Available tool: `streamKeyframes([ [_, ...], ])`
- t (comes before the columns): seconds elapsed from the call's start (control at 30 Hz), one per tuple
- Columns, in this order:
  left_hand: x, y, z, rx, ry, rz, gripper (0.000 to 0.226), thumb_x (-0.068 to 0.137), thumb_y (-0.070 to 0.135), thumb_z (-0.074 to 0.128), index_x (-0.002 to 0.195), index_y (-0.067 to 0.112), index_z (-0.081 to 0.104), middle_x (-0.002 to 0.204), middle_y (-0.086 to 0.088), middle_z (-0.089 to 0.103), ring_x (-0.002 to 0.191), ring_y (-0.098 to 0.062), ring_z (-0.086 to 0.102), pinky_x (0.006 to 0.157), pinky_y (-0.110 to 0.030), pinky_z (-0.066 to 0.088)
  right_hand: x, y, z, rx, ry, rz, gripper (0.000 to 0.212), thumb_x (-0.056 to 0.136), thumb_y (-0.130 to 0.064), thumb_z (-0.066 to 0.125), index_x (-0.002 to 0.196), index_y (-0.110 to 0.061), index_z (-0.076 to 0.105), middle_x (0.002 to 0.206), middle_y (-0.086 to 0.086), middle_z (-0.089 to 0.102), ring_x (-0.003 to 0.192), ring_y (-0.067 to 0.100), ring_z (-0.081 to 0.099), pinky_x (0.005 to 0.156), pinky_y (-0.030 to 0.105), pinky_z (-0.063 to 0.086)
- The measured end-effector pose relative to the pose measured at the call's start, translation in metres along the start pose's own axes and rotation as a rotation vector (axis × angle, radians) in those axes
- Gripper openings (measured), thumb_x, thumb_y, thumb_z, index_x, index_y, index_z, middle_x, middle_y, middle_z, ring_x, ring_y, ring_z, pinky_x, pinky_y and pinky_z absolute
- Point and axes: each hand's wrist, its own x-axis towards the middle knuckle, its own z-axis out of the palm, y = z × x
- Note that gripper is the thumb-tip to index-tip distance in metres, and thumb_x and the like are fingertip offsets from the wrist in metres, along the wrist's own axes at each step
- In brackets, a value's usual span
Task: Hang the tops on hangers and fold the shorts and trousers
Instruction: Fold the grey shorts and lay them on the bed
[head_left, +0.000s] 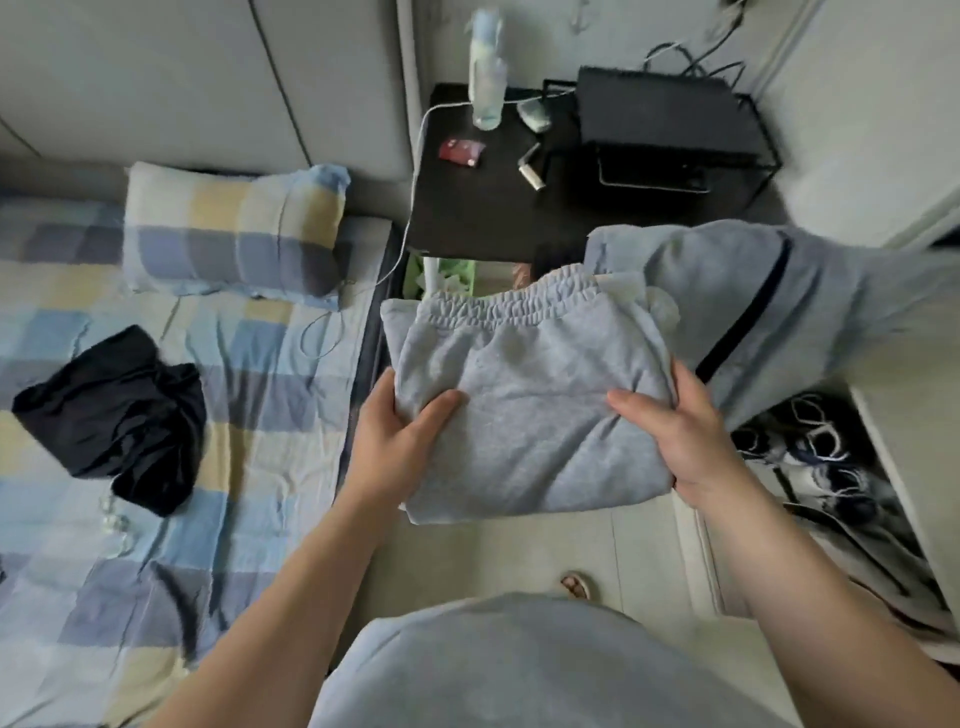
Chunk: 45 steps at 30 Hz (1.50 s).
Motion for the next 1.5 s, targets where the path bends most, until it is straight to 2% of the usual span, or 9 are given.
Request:
streamKeyframes([
  [0.33,0.033,0.116,0.268,-0.052,-0.433,0.223,0.024,0.085,0.041,0.075,0.107,0.037,0.065,0.107,0.010,0.073,0.099,-0.007,0.070,0.080,-0.030,0.058,-0.024,-0.068,-0.254,0.076,0.362,-0.164,0.049,0.074,-0.021,0.080,0.119,-0.036,0.066,0.118,0.005,0.073,0.105,0.028,0.072,0.076,0.042,0.060],
  [0.47,0.034,0.142,0.363,-0.035,-0.647,0.261,0.021,0.087,0.038,0.075,0.105,0.037,0.065,0.105,0.010,0.073,0.097,-0.007,0.070,0.078,-0.029,0.059,-0.055,-0.065,-0.327,0.101,0.576,-0.146,0.053,0.067,-0.032,0.084,0.116,-0.041,0.067,0.117,-0.001,0.073,0.104,0.025,0.072,0.078,0.044,0.060],
  [0.57,0.030,0.148,0.426,0.002,-0.818,0.259,0.022,0.085,0.041,0.075,0.105,0.037,0.065,0.104,0.010,0.074,0.096,-0.008,0.071,0.077,-0.029,0.057,-0.079,-0.047,-0.366,0.113,0.757,-0.116,0.053,0.065,-0.037,0.086,0.114,-0.044,0.067,0.113,-0.005,0.074,0.099,0.019,0.074,0.071,0.032,0.061],
  [0.77,0.035,0.139,0.550,0.167,-1.093,0.248,0.021,0.086,0.036,0.076,0.101,0.045,0.063,0.097,0.024,0.071,0.086,0.005,0.067,0.064,-0.014,0.052,-0.092,-0.002,-0.419,0.249,1.076,-0.021,0.056,0.054,-0.046,0.088,0.106,-0.051,0.066,0.109,-0.010,0.075,0.097,0.016,0.074,0.072,0.031,0.059],
  [0.9,0.052,0.126,0.637,0.318,-1.233,0.163,0.022,0.087,0.036,0.076,0.106,0.032,0.066,0.094,0.012,0.074,0.085,-0.005,0.070,0.072,-0.026,0.054,-0.074,0.021,-0.448,0.363,1.217,0.045,0.062,0.055,-0.046,0.088,0.112,-0.049,0.064,0.113,-0.009,0.074,0.100,0.017,0.073,0.084,0.042,0.058],
  [1.0,0.061,0.116,0.699,0.431,-1.338,0.068,0.016,0.086,0.032,0.076,0.097,0.032,0.065,0.086,0.015,0.074,0.073,0.000,0.069,0.058,-0.016,0.051,-0.054,0.035,-0.469,0.457,1.351,0.141,0.069,0.059,-0.042,0.085,0.123,-0.043,0.060,0.116,-0.007,0.071,0.103,0.021,0.071,0.091,0.047,0.057],
  [1.17,0.067,0.085,0.793,0.640,-1.478,0.053,0.013,0.086,0.023,0.077,0.092,0.023,0.065,0.082,0.013,0.068,0.061,0.007,0.061,0.049,-0.014,0.045,-0.025,0.061,-0.512,0.528,1.522,0.263,0.037,0.077,-0.025,0.084,0.109,-0.035,0.067,0.107,-0.005,0.075,0.093,0.018,0.073,0.084,0.042,0.059],
  [1.3,0.063,0.061,0.852,0.756,-1.598,0.101,0.022,0.087,0.029,0.074,0.105,0.025,0.063,0.091,0.011,0.066,0.080,-0.006,0.064,0.067,-0.022,0.050,-0.012,0.083,-0.543,0.487,1.635,0.307,0.031,0.086,-0.017,0.075,0.110,-0.033,0.066,0.109,-0.005,0.074,0.091,0.009,0.072,0.078,0.031,0.055],
  [1.5,0.039,0.020,0.920,0.752,-1.686,0.157,0.028,0.087,0.028,0.073,0.113,0.022,0.061,0.104,0.000,0.070,0.100,-0.025,0.068,0.091,-0.040,0.053,-0.015,0.125,-0.590,0.237,1.799,0.551,0.035,0.090,-0.016,0.071,0.121,-0.018,0.056,0.118,0.009,0.066,0.108,0.028,0.062,0.089,0.037,0.048],
])
